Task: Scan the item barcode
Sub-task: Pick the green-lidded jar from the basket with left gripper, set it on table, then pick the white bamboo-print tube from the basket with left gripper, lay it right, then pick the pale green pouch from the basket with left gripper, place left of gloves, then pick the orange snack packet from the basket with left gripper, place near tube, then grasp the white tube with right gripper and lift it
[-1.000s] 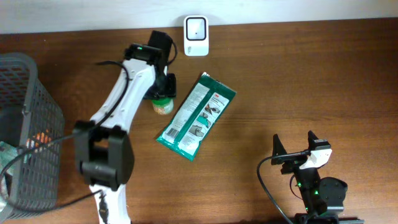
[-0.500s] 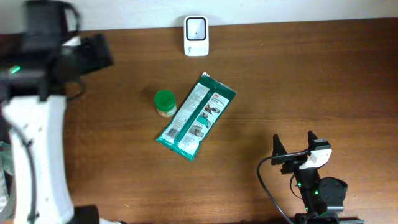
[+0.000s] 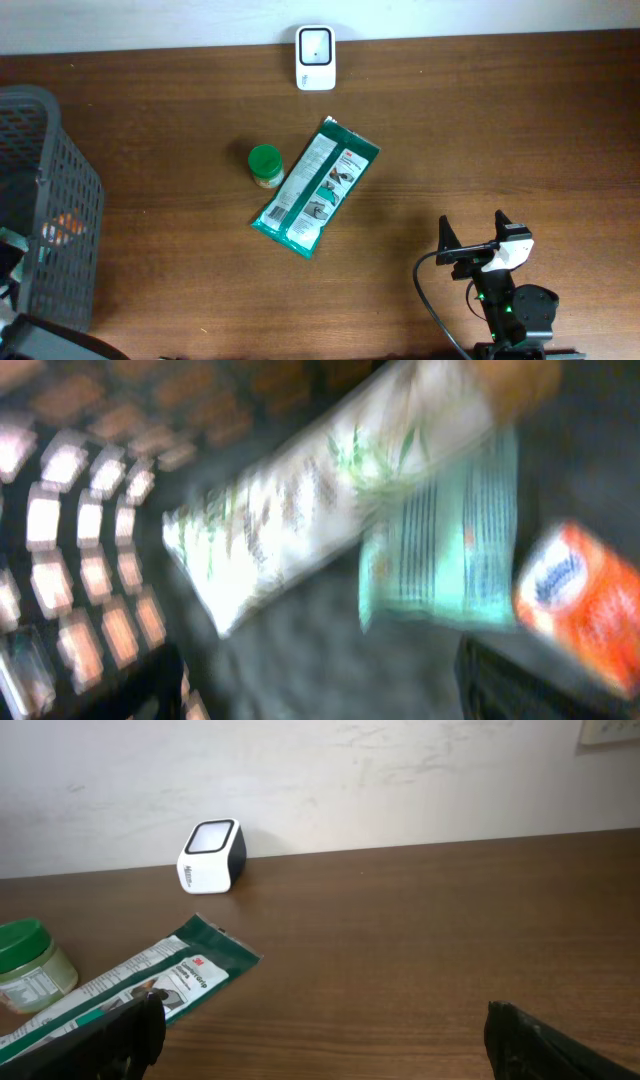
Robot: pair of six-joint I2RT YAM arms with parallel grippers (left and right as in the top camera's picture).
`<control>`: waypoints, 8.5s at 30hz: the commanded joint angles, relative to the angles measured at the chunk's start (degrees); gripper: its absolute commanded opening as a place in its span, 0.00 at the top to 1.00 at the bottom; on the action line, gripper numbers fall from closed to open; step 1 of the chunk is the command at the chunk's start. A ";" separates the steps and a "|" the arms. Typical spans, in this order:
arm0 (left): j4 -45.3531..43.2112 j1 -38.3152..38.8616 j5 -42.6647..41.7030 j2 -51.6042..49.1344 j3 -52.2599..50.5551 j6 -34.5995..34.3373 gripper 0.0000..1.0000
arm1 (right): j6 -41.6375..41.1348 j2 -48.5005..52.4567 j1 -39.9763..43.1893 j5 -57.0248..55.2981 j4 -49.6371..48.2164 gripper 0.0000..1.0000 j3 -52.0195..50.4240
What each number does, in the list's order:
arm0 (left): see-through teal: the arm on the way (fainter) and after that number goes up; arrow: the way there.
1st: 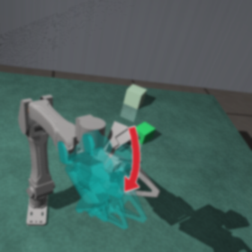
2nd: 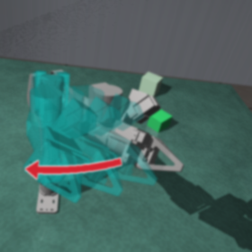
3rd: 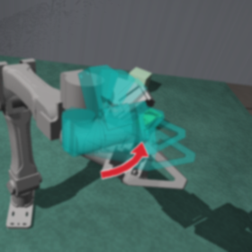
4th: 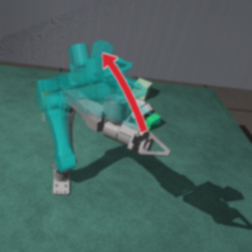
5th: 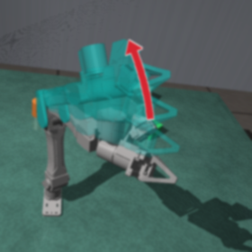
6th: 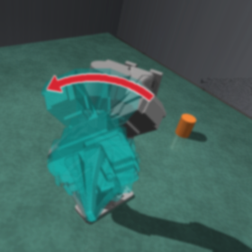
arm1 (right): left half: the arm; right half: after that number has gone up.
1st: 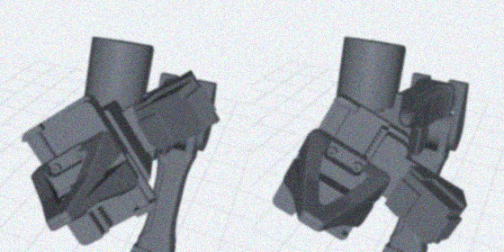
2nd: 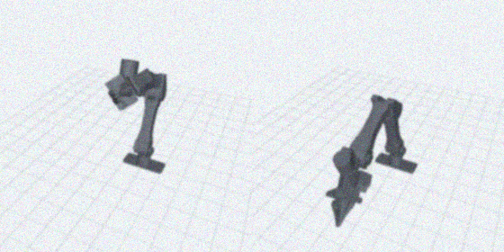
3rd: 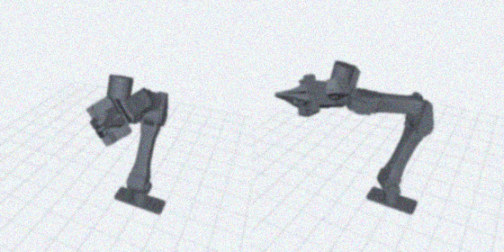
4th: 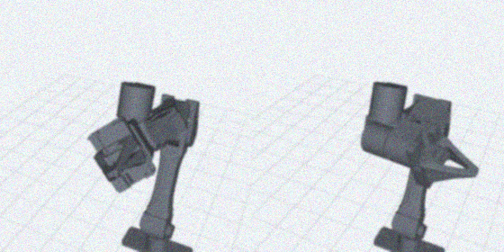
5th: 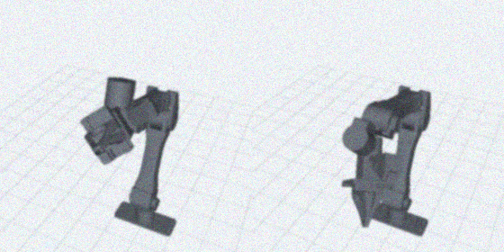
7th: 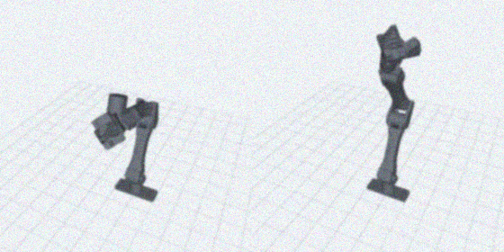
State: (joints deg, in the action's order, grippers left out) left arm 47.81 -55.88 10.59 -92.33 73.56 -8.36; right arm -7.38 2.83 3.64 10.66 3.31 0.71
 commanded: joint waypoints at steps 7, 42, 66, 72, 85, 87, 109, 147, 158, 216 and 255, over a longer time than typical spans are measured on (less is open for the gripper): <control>-19.82 -2.54 0.22 -1.77 -11.67 27.78 0.13 | -0.15 -0.26 -0.31 0.74 0.09 0.02 -0.39; -18.43 43.19 5.33 12.87 21.97 29.42 1.00 | -0.15 -0.26 -0.31 0.74 0.09 0.02 -0.39; -2.12 103.16 -12.33 -27.87 22.12 -19.34 0.18 | -0.15 -0.26 -0.31 0.72 0.09 0.02 -0.39; 10.21 91.76 -12.35 -23.12 41.81 -9.81 0.01 | -0.15 -0.26 -0.31 0.74 0.09 0.02 -0.39; 23.17 14.01 -9.51 -8.83 44.61 -8.70 0.02 | -0.15 -0.26 -0.31 0.74 0.09 0.02 -0.39; 19.80 11.19 -9.25 -9.05 37.27 -7.98 0.05 | -0.15 -0.26 -0.31 0.74 0.09 0.02 -0.39; -6.14 10.38 -0.63 -25.29 8.04 18.99 0.86 | -0.15 -0.26 -0.31 0.74 0.09 0.02 -0.39; -1.57 52.98 -24.44 0.50 7.34 1.77 0.27 | -0.15 -0.26 -0.31 0.74 0.09 0.02 -0.39; 3.76 16.37 -10.36 3.37 23.91 -6.19 0.27 | -0.15 -0.26 -0.31 0.72 0.09 0.02 -0.39; 0.96 81.79 -28.79 -23.47 33.33 -4.57 0.25 | -0.15 -0.26 -0.31 0.72 0.09 0.02 -0.39; 5.42 33.94 -28.55 -5.11 36.41 24.96 0.01 | -3.45 -0.20 -0.31 7.21 -2.38 0.02 -0.11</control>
State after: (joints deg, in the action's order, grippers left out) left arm 53.36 -21.71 -17.52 -96.77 109.45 15.68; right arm -7.79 2.83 3.64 12.73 0.97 0.62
